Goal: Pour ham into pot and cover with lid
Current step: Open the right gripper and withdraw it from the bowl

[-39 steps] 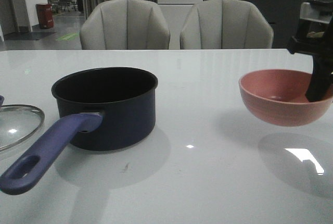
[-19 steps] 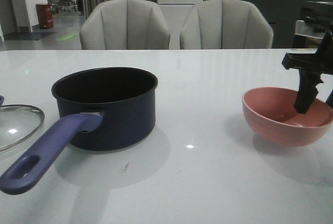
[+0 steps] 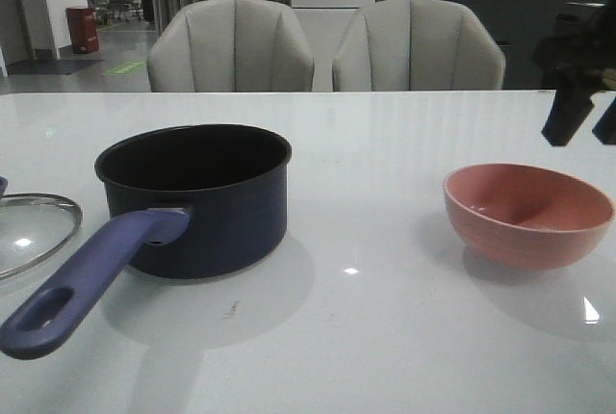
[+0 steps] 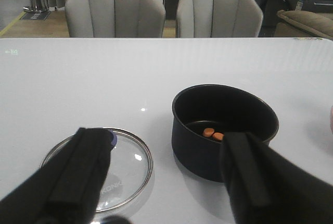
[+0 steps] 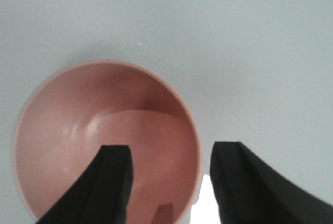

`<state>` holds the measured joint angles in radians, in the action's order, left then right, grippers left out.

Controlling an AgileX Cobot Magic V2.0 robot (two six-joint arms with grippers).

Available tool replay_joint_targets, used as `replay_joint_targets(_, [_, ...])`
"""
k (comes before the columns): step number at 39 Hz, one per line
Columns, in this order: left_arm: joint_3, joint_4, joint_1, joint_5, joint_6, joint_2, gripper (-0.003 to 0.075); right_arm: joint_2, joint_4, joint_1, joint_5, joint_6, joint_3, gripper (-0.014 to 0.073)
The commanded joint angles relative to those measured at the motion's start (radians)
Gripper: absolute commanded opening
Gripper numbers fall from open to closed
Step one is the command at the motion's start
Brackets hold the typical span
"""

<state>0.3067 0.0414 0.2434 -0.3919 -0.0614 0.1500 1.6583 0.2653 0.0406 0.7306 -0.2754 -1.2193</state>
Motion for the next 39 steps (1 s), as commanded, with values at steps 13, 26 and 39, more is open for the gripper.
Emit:
replay_joint_targets(13, [0.026,0.01,0.01,0.079,0.0,0.009,0.0498,-0.419,0.041,0.108,-0.293,-0.019,0.219,0.0454])
replay_joint_targets(26, [0.026,0.01,0.01,0.079,0.0,0.009,0.0498,-0.76,0.041,0.239,-0.526,-0.019,0.47,0.0454])
replay_joint_targets(39, [0.026,0.01,0.01,0.079,0.0,0.009,0.0498,-1.168,0.041,0.398,-0.78,-0.019,0.803,0.0454])
